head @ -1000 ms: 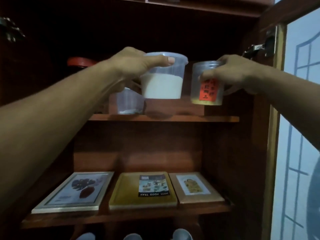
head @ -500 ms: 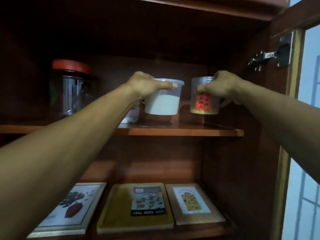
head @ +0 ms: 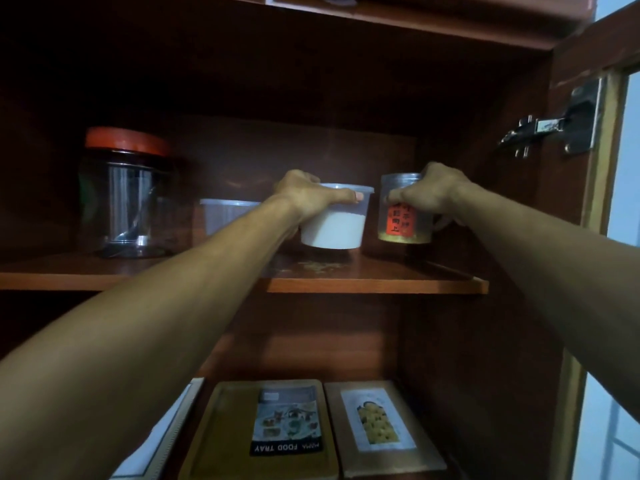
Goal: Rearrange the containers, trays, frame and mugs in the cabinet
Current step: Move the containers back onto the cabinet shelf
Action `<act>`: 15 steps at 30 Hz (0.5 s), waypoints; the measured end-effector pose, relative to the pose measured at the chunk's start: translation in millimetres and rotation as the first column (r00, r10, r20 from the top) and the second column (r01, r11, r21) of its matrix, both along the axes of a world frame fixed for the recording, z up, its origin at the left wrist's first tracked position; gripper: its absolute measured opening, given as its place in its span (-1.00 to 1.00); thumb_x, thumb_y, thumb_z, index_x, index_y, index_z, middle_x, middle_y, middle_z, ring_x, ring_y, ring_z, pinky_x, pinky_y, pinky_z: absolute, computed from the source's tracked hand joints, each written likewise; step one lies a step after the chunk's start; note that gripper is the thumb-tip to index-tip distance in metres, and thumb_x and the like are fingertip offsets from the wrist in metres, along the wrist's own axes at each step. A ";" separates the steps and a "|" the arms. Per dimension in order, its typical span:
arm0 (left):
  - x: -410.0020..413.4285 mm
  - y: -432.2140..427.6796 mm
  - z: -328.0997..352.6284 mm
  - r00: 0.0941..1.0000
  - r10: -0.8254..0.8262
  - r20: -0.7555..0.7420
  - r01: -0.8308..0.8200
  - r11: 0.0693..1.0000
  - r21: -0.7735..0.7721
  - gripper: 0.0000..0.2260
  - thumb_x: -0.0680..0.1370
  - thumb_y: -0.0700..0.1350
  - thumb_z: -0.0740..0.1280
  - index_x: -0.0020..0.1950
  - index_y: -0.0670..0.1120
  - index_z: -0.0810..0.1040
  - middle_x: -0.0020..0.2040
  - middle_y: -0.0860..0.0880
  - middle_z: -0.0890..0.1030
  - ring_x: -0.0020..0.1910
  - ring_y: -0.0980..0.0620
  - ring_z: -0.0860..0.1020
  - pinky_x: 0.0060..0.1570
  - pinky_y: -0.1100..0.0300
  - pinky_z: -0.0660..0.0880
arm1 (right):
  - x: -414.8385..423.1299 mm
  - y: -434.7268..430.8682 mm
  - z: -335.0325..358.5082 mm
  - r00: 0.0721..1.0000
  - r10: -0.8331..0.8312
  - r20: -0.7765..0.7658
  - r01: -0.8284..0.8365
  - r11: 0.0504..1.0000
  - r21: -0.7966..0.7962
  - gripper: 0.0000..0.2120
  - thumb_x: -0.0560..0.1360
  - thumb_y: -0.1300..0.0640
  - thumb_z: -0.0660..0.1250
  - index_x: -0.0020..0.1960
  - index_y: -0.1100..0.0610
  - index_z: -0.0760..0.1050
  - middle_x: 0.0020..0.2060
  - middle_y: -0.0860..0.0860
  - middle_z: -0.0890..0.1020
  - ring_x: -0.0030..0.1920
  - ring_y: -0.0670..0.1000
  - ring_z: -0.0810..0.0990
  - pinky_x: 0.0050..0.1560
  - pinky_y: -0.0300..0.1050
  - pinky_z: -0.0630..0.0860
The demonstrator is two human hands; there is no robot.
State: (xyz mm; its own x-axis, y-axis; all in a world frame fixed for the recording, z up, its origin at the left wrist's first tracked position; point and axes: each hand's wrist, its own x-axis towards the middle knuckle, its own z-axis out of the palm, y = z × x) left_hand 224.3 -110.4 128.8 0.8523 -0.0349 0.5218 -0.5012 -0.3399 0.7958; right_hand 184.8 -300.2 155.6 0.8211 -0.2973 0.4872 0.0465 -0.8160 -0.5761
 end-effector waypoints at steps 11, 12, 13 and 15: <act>14.5 -12.7 -5.5 0.993 0.117 0.003 -0.117 0.992 0.050 -0.07 0.13 0.24 0.61 0.37 -0.15 0.43 0.21 -0.10 0.57 0.09 -0.09 0.58 0.10 0.03 0.57 | 20.5 -10.9 -3.3 0.998 -0.062 -0.004 0.062 0.998 -0.033 -0.30 0.26 -0.20 0.55 0.22 0.20 0.50 0.10 0.19 0.59 -0.07 0.19 0.64 -0.29 0.09 0.66; 16.6 -13.3 -6.5 0.991 0.131 0.004 -0.131 0.990 0.050 -0.09 0.15 0.24 0.61 0.36 -0.16 0.44 0.20 -0.10 0.57 0.10 -0.11 0.58 0.11 0.02 0.56 | 22.2 -10.6 -4.3 0.998 -0.064 -0.008 0.063 0.998 -0.031 -0.29 0.26 -0.20 0.55 0.24 0.20 0.49 0.12 0.19 0.59 -0.06 0.19 0.63 -0.32 0.05 0.65; 17.7 -13.7 -7.6 0.989 0.147 0.003 -0.146 0.988 0.053 -0.13 0.17 0.23 0.60 0.34 -0.17 0.46 0.17 -0.08 0.57 0.10 -0.11 0.58 0.11 0.02 0.56 | 24.3 -10.5 -5.9 0.998 -0.068 -0.012 0.067 0.997 -0.028 -0.28 0.27 -0.20 0.55 0.27 0.19 0.47 0.15 0.19 0.57 -0.03 0.20 0.63 -0.34 0.01 0.63; 19.8 -15.0 -9.9 0.981 0.193 0.007 -0.193 0.978 0.075 -0.21 0.22 0.23 0.58 0.29 -0.18 0.50 0.11 -0.08 0.56 0.09 -0.10 0.57 0.11 0.02 0.55 | 28.4 -11.2 -9.4 0.997 -0.077 -0.017 0.077 0.997 -0.022 -0.26 0.30 -0.20 0.54 0.32 0.19 0.43 0.19 0.18 0.55 0.02 0.22 0.62 -0.37 -0.05 0.59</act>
State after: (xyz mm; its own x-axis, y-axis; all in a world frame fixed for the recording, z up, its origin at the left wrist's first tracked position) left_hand 244.2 -125.3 118.9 0.8472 0.0914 0.5234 -0.4198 -0.4886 0.7649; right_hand 213.3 -311.4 146.2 0.8048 -0.3499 0.4795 -0.0273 -0.8287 -0.5590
